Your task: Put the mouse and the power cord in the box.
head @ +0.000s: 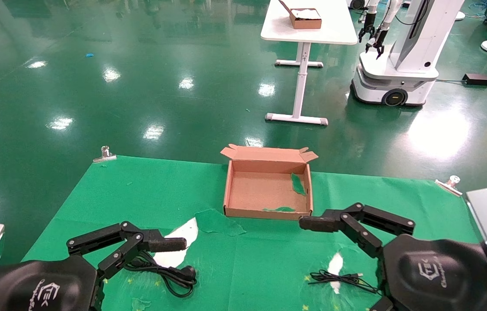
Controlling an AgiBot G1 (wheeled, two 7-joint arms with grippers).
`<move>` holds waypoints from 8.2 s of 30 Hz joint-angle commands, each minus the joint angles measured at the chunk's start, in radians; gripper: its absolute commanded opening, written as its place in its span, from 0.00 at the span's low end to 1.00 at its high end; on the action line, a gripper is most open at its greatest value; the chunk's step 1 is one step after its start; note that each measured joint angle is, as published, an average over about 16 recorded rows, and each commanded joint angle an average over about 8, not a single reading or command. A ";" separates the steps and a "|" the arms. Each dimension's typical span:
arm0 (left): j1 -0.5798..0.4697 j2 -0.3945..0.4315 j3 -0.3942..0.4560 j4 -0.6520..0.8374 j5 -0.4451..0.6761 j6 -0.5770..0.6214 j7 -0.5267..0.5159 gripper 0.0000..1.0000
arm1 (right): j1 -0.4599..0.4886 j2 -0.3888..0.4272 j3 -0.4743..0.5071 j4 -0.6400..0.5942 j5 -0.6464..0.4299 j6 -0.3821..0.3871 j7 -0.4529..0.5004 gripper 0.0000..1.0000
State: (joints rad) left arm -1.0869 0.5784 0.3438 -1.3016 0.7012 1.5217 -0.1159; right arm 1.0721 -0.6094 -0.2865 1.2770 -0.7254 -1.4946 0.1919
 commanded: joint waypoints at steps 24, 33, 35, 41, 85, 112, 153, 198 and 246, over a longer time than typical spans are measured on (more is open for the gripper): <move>0.000 0.000 0.000 0.000 0.000 0.000 0.000 1.00 | 0.000 0.000 0.000 0.000 0.000 0.000 0.000 1.00; 0.000 0.000 0.000 0.000 0.000 0.000 0.000 1.00 | 0.000 0.000 0.000 0.000 0.000 0.000 0.000 1.00; 0.000 0.000 0.000 0.000 0.000 0.000 0.000 1.00 | 0.000 0.000 0.000 0.000 0.000 0.000 0.000 1.00; 0.000 0.000 0.000 0.000 0.000 0.000 0.000 1.00 | 0.000 0.000 0.000 0.000 0.000 0.000 0.000 1.00; -0.001 0.011 0.010 0.001 0.015 0.000 0.003 1.00 | -0.004 0.010 0.001 -0.005 -0.014 0.004 -0.006 1.00; -0.428 0.318 0.416 0.350 0.908 0.009 -0.011 1.00 | 0.142 0.001 -0.197 -0.042 -0.704 0.095 -0.006 1.00; -0.472 0.547 0.542 0.551 1.317 -0.344 -0.065 1.00 | 0.262 -0.244 -0.391 -0.143 -1.165 0.152 0.194 1.00; -0.473 0.549 0.542 0.560 1.314 -0.345 -0.059 0.00 | 0.407 -0.471 -0.421 -0.606 -1.231 0.285 0.008 0.00; -0.518 0.799 0.666 0.522 1.185 -0.860 0.133 0.07 | 0.522 -0.206 -0.361 -0.120 -1.296 0.186 0.229 0.00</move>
State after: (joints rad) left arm -1.6187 1.3754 1.0112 -0.7603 1.8952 0.6822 -0.0086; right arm 1.5913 -0.8183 -0.6470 1.1571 -2.0183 -1.3053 0.4194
